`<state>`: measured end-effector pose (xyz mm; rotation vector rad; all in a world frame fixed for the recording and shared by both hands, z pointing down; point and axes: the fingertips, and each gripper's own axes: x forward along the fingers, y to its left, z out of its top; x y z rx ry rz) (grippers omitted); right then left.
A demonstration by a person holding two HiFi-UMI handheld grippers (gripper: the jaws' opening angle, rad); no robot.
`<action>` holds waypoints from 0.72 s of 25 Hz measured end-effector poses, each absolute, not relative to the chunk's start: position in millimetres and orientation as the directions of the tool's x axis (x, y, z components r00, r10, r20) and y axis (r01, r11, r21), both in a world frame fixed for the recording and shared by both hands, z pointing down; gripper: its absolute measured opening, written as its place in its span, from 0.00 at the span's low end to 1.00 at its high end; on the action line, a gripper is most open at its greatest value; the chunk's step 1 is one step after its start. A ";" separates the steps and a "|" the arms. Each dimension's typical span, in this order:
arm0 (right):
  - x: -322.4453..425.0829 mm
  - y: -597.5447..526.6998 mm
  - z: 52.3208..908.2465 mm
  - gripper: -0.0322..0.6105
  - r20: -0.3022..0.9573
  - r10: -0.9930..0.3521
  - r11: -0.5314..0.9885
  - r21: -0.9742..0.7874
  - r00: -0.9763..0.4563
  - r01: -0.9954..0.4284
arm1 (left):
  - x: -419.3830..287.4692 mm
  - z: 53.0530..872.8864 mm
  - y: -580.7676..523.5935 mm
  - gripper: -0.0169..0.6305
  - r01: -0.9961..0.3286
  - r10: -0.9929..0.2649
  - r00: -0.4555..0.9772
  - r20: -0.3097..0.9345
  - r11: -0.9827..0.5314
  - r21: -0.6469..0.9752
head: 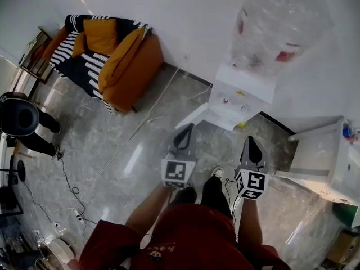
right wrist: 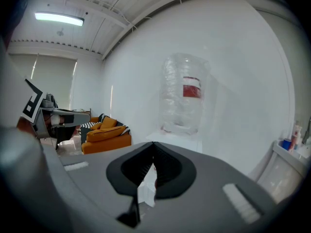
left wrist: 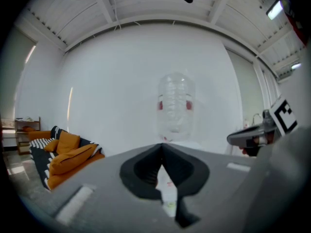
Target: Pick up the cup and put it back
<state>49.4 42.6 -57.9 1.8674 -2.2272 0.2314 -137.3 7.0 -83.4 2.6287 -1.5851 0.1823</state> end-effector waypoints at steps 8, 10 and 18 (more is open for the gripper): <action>112.1 16.5 -55.8 0.05 0.253 -0.950 0.191 0.013 -0.181 -0.982 | -82.7 -81.9 -15.8 0.03 -0.900 -0.894 0.430 0.127 -0.436 -0.025; 126.2 9.8 -54.0 0.05 0.253 -0.947 0.206 0.004 -0.199 -0.978 | -70.1 -83.1 -20.0 0.03 -0.912 -0.907 0.406 0.107 -0.410 -0.017; 180.6 -19.4 -36.6 0.05 0.256 -0.936 0.241 -0.038 -0.243 -0.970 | -8.0 -62.1 -39.6 0.03 -0.926 -0.918 0.373 0.131 -0.378 -0.011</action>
